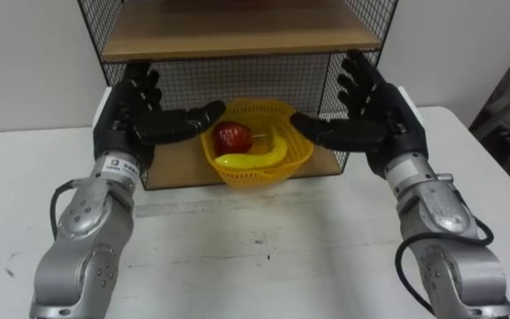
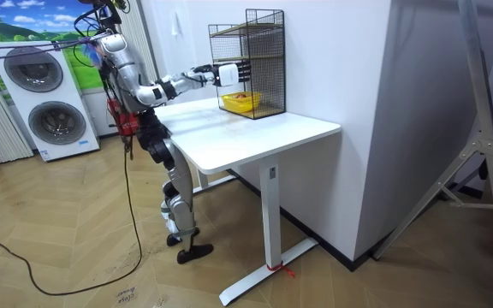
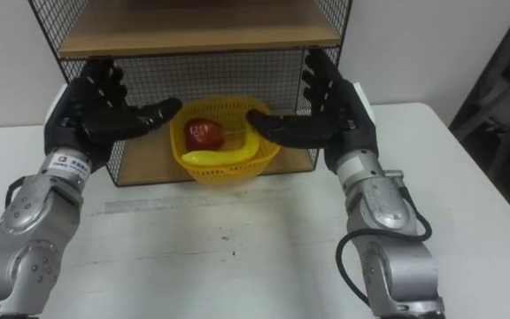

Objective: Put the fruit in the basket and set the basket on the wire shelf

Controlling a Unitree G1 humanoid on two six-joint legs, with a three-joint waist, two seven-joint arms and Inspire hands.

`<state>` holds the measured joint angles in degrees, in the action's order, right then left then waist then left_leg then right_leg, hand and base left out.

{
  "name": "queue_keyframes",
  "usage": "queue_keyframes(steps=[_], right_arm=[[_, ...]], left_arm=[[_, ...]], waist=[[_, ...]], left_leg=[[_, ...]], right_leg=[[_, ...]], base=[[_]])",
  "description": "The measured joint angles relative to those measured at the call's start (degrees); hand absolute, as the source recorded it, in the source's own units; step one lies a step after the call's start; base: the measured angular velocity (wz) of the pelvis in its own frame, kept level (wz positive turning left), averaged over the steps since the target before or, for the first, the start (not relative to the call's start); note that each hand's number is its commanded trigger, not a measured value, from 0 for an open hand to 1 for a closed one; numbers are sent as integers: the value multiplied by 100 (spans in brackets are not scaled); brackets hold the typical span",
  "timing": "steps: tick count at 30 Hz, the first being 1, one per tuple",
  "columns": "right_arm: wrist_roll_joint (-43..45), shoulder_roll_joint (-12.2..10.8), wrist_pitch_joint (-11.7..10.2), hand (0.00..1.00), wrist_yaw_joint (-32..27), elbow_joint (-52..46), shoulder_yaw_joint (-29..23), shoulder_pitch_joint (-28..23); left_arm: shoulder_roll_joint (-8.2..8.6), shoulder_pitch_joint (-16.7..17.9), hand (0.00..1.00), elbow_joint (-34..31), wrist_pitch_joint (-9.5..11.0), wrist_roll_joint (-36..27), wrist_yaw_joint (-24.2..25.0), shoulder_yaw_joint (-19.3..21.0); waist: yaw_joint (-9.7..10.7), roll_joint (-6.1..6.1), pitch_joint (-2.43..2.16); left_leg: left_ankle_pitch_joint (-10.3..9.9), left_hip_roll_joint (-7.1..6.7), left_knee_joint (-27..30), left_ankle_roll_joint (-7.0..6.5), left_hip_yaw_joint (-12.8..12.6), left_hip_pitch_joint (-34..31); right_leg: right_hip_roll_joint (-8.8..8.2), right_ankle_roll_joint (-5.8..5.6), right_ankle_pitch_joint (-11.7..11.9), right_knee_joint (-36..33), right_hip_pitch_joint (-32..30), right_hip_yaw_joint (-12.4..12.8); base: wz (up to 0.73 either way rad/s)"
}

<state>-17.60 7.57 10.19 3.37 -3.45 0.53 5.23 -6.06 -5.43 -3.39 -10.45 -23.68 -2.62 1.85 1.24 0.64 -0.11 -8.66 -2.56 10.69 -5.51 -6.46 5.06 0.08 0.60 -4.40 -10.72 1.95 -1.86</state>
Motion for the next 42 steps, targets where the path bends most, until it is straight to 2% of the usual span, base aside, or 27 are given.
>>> queue_keyframes(steps=[4,8,10,15,19,21,25,28,32,35,37,40,42], right_arm=[[81,-1,-24,0,201,-27,3,-290],[165,0,-35,0,294,-55,-12,-562],[161,6,-64,0,314,-314,-22,-846],[154,5,-104,0,390,-450,-75,-1147],[155,2,-137,0,512,-485,-173,-1263],[155,2,-164,0,553,-751,-209,-1390],[75,18,-443,0,556,-945,-212,-1599],[-424,46,-472,0,558,-1074,-202,-1984],[-663,46,-506,0,552,-1318,-210,-2444],[-671,49,-537,0,537,-1362,-401,-2493],[-706,144,-676,0,333,-1362,-592,-2497],[-658,167,-825,0,30,-1416,-910,-2543],[-560,169,-891,0,-325,-1591,-1318,-2608]], left_arm=[[-1,298,0,-2,13,89,83,-2],[-1,586,0,-16,128,77,195,6],[-9,859,0,-220,141,73,226,8],[-24,1297,0,-594,222,71,359,6],[-17,1409,0,-792,266,67,508,1],[-20,1454,0,-842,365,57,570,23],[-34,1793,0,-902,581,-162,677,-1],[-144,2128,0,-912,614,-385,683,-44],[-139,2463,0,-1115,628,-613,683,26],[-138,2562,0,-1289,822,-611,689,82],[-144,2589,0,-1289,938,-573,689,241],[-151,2585,0,-1297,1019,-416,639,532],[-194,2586,0,-1382,1053,-356,410,1051]], waist=[[6,23,-6],[28,88,-19],[25,112,-28],[33,125,-38],[22,116,-34],[-5,89,-23],[7,65,-3],[1,56,-9],[-16,46,-16],[-44,24,-9],[-85,0,-5],[-145,-22,-6],[-166,-63,-3]], left_leg=[[-5,0,0,5,0,-22],[-4,1,-1,6,8,-38],[-5,5,0,6,5,-45],[-12,6,2,6,-8,-25],[-15,3,2,3,-8,-32],[-15,3,2,4,-10,-84],[-13,5,2,8,0,-143],[-14,3,9,9,12,-193],[-15,-3,15,9,37,-262],[-14,-4,14,9,37,-282],[-14,-6,14,9,35,-277],[-15,-5,14,15,45,-284],[-18,-9,27,19,78,-332]], right_leg=[[1,-4,-3,-2,-19,-6],[-7,-3,-5,1,5,-58],[-5,-5,-7,12,-2,-46],[6,-14,-21,20,2,7],[2,0,-37,9,-22,8],[3,-5,-35,-5,-85,-2],[2,-10,-30,-1,-138,-10],[5,-11,-32,-8,-180,2],[6,-8,-47,-11,-244,12],[8,-19,-31,-15,-265,23],[8,-21,-26,-14,-270,15],[10,-20,-27,-8,-270,10],[13,-23,-32,-7,-277,7]], base=[[0],[0],[0],[-2],[0],[-2],[0],[0],[2],[0],[0],[0],[5]])
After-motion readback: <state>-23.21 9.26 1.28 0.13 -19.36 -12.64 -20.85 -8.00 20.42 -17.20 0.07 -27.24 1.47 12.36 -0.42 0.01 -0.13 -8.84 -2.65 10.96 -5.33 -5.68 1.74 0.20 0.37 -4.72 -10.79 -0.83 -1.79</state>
